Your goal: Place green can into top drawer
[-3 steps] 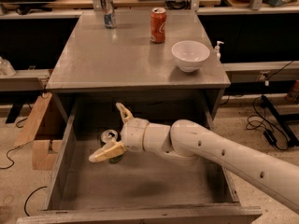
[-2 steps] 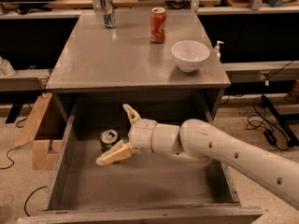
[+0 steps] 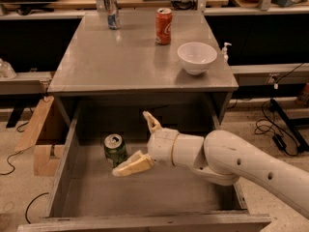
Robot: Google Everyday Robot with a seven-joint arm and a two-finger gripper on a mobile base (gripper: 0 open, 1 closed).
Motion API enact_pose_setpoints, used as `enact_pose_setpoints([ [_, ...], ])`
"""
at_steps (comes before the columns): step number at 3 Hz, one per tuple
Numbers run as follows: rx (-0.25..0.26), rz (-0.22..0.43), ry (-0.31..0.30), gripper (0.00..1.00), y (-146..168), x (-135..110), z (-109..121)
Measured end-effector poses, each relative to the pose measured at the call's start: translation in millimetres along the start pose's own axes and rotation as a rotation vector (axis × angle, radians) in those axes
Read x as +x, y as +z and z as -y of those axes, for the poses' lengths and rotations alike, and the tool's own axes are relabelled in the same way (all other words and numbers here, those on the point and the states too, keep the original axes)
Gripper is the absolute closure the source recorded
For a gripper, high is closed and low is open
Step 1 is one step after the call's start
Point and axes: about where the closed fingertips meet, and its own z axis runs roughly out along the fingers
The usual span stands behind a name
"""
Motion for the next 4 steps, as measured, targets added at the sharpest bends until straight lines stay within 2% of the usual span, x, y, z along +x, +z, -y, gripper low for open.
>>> enact_pose_setpoints([
  [1, 0.005, -0.009, -0.027, 0.0, -6, -9, 11],
  [3, 0.031, -0.16, -0.241, 0.0, -75, -68, 75],
  [4, 0.109, -0.355, -0.37, 0.0, -125, -100, 117],
])
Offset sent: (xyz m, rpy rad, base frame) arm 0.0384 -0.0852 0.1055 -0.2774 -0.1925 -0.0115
